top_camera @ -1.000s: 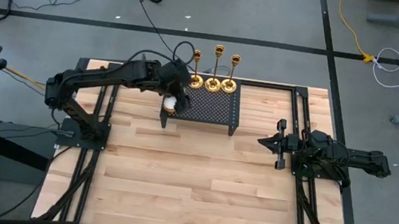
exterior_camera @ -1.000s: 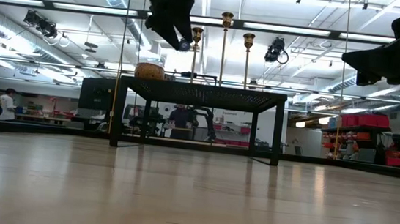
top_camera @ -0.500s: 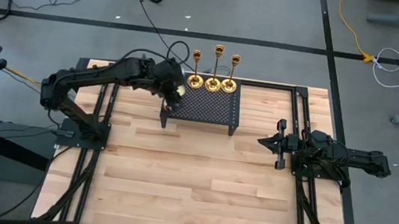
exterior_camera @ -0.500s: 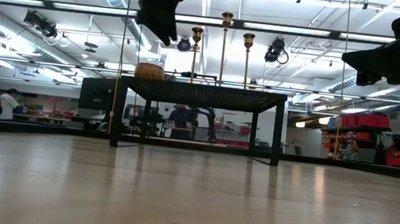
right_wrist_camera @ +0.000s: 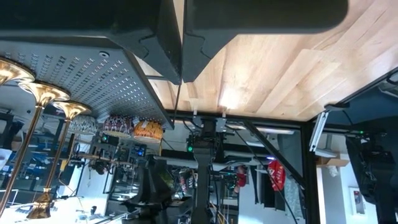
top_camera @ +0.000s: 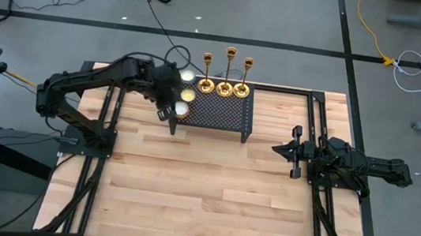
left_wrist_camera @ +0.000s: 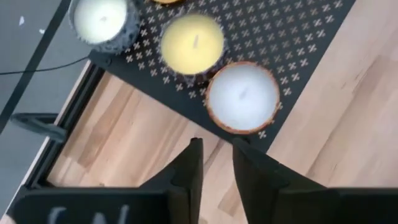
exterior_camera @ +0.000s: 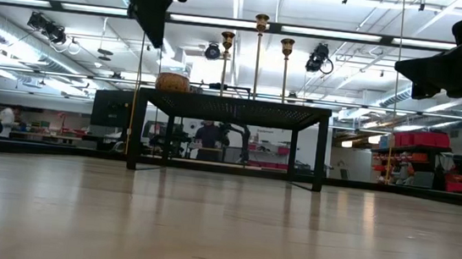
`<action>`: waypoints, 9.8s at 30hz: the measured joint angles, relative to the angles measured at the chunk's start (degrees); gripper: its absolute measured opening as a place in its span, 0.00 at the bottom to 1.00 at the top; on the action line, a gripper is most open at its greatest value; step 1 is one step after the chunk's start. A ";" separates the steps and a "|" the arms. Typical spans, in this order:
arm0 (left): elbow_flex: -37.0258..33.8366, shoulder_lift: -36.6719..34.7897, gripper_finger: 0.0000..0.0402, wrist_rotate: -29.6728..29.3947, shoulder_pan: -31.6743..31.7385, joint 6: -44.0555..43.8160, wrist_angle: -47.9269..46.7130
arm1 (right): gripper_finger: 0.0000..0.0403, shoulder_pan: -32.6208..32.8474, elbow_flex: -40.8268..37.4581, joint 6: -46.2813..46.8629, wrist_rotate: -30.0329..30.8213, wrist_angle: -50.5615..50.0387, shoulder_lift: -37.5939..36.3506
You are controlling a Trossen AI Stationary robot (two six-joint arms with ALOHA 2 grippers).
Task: Pick & Place candle stick holders
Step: Adjust the scented candles on the shelf, then adjust the candle holders on the shelf
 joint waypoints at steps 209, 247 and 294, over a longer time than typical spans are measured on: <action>0.04 13.55 0.13 31.29 25.57 35.02 36.66 | 0.03 0.02 -0.02 0.00 -0.04 0.00 0.00; 0.02 13.68 0.44 37.83 23.91 26.75 46.08 | 0.03 0.01 0.00 0.00 -0.04 0.00 0.00; 0.02 13.77 0.10 38.27 23.59 25.43 49.98 | 0.03 0.01 -0.02 -0.01 -0.04 0.00 0.00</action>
